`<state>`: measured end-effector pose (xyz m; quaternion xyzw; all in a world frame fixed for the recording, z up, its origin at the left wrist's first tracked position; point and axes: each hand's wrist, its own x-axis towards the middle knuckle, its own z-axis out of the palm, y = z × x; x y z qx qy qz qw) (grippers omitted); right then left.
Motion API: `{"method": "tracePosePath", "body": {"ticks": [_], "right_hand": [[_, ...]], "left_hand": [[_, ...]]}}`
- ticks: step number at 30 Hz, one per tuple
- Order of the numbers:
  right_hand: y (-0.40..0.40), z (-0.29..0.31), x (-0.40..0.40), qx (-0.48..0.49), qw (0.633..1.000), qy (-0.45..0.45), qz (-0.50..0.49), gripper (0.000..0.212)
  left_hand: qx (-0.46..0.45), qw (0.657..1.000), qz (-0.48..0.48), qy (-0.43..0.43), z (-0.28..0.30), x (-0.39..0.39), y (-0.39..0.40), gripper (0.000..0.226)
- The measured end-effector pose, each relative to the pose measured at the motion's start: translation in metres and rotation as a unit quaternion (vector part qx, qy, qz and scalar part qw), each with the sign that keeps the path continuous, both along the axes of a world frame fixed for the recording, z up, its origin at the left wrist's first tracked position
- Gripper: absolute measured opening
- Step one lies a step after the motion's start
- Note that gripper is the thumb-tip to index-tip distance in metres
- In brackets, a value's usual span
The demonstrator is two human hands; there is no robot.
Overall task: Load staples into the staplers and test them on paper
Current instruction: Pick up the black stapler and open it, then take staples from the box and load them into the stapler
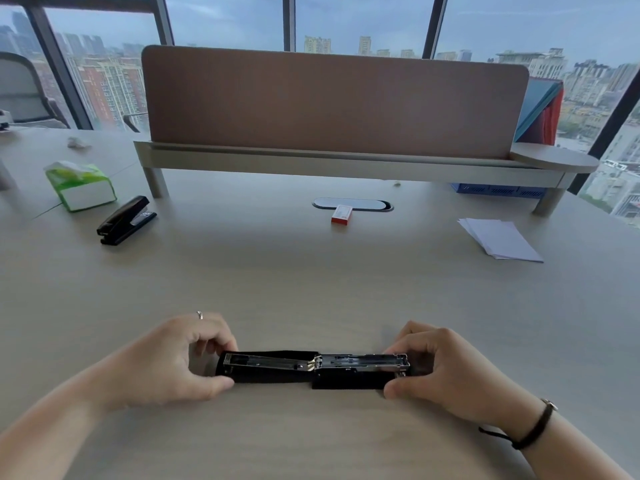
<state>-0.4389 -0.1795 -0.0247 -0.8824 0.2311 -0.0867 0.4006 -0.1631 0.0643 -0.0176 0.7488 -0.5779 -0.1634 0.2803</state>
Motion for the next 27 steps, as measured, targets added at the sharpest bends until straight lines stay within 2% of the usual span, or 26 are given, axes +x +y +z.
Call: {"method": "tracePosePath", "body": {"ticks": [2, 4, 7, 9, 11, 13, 15, 18, 21, 27], "right_hand": [[0.000, 0.000, 0.000, -0.002, 1.000, -0.002, 0.004, 0.028], [-0.001, -0.001, 0.000, -0.006, 1.000, 0.000, 0.008, 0.030], [-0.006, -0.001, 0.000, -0.001, 1.000, 0.015, 0.026, 0.043], [-0.015, 0.000, -0.002, 0.013, 0.999, 0.015, 0.042, 0.060], [-0.025, 0.003, 0.001, -0.012, 0.999, 0.014, 0.045, 0.067], [-0.036, 0.010, 0.009, -0.029, 0.999, 0.007, 0.040, 0.065], [-0.048, 0.016, 0.023, -0.030, 0.999, -0.018, 0.032, 0.060], [-0.071, 0.023, 0.052, 0.026, 0.997, -0.071, -0.007, 0.036], [-0.101, 0.023, 0.092, 0.013, 0.992, -0.081, -0.100, 0.021], [-0.156, 0.003, 0.172, -0.006, 0.974, -0.074, -0.212, 0.042]], "left_hand": [[0.023, 1.000, 0.000, 0.003, 0.002, 0.002, 0.000, 0.025], [0.077, 0.997, -0.013, 0.030, 0.008, 0.007, -0.003, 0.039], [0.142, 0.987, -0.040, 0.071, 0.017, 0.015, -0.016, 0.055], [0.108, 0.991, -0.035, 0.077, 0.020, 0.021, -0.034, 0.045], [0.032, 0.997, -0.008, 0.073, 0.019, 0.027, -0.059, 0.031], [-0.030, 0.998, 0.030, 0.055, 0.017, 0.034, -0.087, 0.019], [-0.056, 0.995, 0.062, 0.046, 0.011, 0.043, -0.116, 0.015], [-0.050, 0.993, 0.101, 0.031, 0.001, 0.057, -0.159, 0.020], [-0.038, 0.989, 0.140, -0.001, -0.007, 0.066, -0.203, 0.029], [0.012, 0.978, 0.191, -0.080, -0.016, 0.072, -0.271, 0.059]]}}
